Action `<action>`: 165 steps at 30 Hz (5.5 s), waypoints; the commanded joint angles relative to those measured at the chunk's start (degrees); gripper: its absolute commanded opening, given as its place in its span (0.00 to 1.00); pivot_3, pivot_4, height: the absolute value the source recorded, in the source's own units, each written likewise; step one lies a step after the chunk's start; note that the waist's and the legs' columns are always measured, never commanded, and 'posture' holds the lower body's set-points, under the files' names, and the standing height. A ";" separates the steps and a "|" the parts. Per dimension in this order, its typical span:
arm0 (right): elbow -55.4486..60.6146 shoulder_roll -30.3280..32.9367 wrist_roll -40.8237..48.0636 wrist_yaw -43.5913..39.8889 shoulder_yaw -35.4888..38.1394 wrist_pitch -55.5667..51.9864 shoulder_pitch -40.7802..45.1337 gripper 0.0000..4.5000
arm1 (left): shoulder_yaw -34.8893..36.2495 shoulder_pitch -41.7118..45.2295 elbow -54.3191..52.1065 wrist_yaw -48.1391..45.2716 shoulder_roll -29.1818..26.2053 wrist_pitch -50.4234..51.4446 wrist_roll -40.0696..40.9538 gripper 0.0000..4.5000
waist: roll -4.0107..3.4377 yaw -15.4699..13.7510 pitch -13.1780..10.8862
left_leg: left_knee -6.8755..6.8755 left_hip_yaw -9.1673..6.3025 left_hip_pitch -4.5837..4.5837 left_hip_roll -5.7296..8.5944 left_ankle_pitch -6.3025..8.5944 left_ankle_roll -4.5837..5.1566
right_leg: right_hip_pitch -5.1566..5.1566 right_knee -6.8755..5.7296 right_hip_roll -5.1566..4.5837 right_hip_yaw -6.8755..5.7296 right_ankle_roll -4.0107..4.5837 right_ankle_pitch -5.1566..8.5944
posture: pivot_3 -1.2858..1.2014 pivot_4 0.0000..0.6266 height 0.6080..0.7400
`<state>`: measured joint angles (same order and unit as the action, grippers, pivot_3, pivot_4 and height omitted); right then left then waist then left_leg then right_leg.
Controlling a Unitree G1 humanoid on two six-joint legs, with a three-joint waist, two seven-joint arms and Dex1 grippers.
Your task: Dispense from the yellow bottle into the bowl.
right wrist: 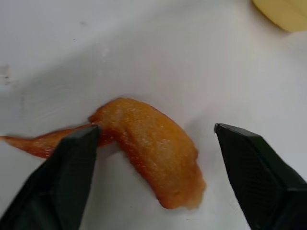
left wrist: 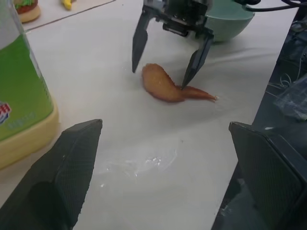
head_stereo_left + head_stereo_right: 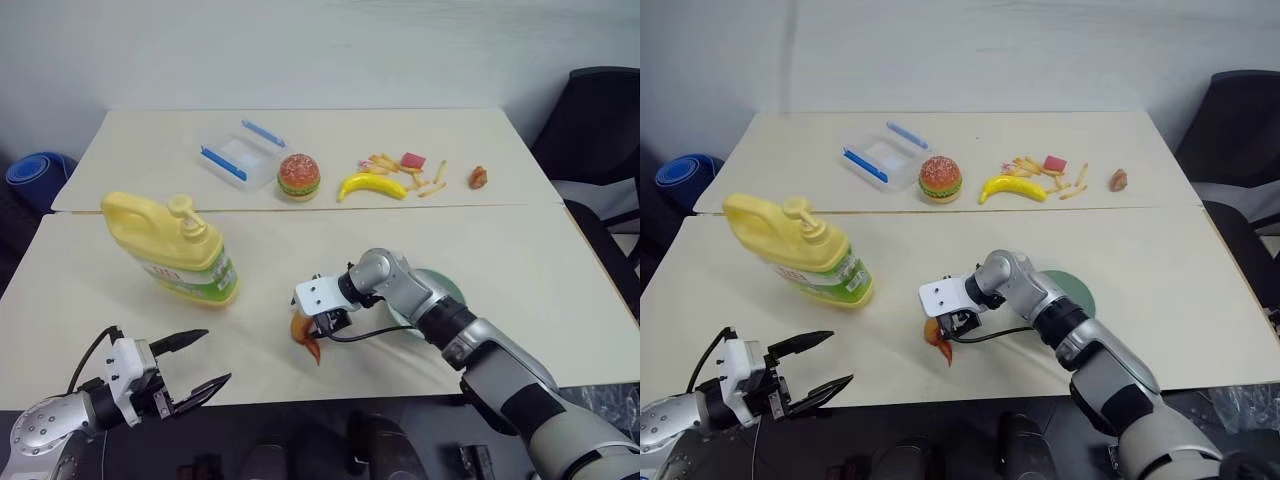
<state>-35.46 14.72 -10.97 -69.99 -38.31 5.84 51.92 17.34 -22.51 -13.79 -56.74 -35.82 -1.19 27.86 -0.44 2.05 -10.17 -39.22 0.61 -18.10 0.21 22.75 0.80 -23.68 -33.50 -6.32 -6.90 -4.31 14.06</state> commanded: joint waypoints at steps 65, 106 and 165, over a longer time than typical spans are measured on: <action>6.67 45.60 13.76 8.24 51.09 -1.01 -35.22 0.25 | -12.88 13.22 -2.11 -2.49 3.65 1.99 0.84 1.00 | -0.26 -3.71 -0.18 | 0.02 -0.01 -0.14 0.17 0.12 0.28 | 0.15 0.67 -0.19 -0.12 -0.08 -0.04 | 0.52 0.24 1.00; 46.59 25.14 23.13 21.25 34.93 -20.02 -53.37 0.55 | -9.28 15.11 1.39 -3.60 3.60 -0.05 0.43 1.00 | -0.44 -3.41 -0.24 | 0.05 0.28 -0.08 0.09 0.14 0.26 | 0.02 0.64 -0.08 0.21 -0.21 -0.17 | 0.52 0.24 1.00; 36.54 4.45 17.39 -6.07 8.98 -27.42 9.11 0.00 | -4.90 39.07 -2.67 29.42 -9.14 43.54 13.23 0.01 | -0.55 -0.48 -0.09 | 0.03 -0.09 0.02 0.08 -0.24 -0.20 | 0.07 0.04 0.01 -0.19 -0.09 -0.13 | 0.52 0.24 1.00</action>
<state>-0.04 19.78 6.48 -75.97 -29.46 -21.82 59.22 17.19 21.38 -19.66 -27.81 -45.57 36.87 44.43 -0.99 1.56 -10.26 -39.19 0.53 -18.06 0.29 22.51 0.60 -23.60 -33.47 -6.30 -7.08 -4.40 13.93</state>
